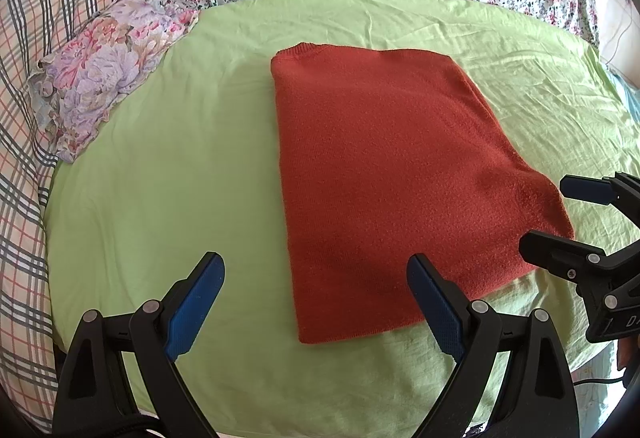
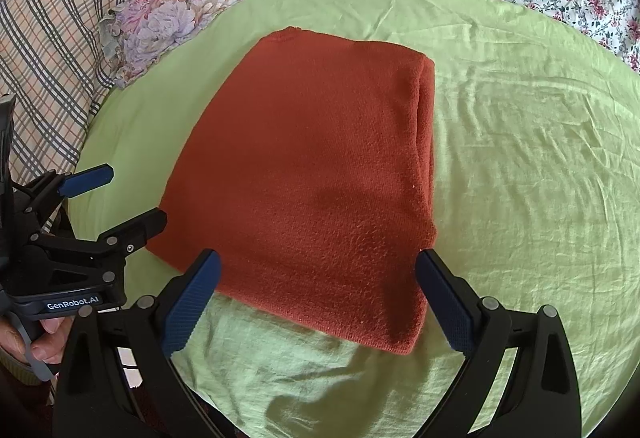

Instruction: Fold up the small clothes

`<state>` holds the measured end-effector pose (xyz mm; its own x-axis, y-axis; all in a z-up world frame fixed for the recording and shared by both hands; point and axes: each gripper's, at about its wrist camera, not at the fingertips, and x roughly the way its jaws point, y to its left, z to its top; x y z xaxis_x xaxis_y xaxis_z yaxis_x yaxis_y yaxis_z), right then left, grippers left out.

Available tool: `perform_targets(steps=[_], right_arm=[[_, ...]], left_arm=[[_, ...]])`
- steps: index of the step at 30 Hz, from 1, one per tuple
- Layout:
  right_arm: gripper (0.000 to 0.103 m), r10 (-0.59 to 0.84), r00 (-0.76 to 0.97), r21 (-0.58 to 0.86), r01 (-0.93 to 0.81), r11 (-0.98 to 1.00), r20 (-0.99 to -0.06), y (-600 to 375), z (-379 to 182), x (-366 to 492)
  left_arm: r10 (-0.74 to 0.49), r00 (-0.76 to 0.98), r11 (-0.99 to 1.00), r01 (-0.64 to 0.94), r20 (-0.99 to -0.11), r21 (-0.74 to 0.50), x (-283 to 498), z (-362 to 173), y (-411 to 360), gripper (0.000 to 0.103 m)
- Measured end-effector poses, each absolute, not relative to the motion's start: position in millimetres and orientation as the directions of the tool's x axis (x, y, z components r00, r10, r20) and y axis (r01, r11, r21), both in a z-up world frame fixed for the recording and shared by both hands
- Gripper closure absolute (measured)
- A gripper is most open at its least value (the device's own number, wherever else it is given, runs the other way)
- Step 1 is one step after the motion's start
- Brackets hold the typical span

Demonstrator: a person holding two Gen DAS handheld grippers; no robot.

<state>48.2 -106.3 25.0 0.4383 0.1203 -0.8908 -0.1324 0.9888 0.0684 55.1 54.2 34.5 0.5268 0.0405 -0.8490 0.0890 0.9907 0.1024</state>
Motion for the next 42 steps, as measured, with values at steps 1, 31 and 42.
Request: perform_targets(steps=[1,31,42], right_arm=[[0.005,0.12,0.438,0.068,-0.133,0.989,-0.891,-106.3,24.9,47.9],[0.005,0.118,0.44,0.068,-0.129,0.989,-0.89,-104.3,26.2,47.8],[0.005,0.12,0.44,0.069,-0.13,0.989,-0.89,-104.7,27.3,48.1]], left_arm=[[0.04,0.527,0.991,0.091,-0.849,0.103,54.9,34.8,54.4,0.01],[0.04,0.527,0.989,0.099,-0.849,0.107,57.2,34.9,58.6,0.01],[0.041,0.527,0.989,0.101,-0.849,0.111,58.0,36.0,57.7,0.01]])
